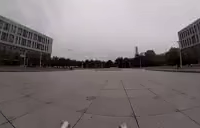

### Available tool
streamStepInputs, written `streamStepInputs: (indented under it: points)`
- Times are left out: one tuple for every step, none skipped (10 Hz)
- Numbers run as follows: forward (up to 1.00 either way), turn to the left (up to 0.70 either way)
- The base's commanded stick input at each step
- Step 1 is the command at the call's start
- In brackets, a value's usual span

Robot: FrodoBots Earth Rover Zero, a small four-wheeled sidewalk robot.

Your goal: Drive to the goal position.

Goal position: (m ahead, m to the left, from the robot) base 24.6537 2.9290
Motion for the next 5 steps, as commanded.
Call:
streamStepInputs:
  points:
    - [0.05,0.00]
    - [0.04,0.00]
    - [0.05,0.00]
    - [0.05,0.00]
    - [0.05,0.00]
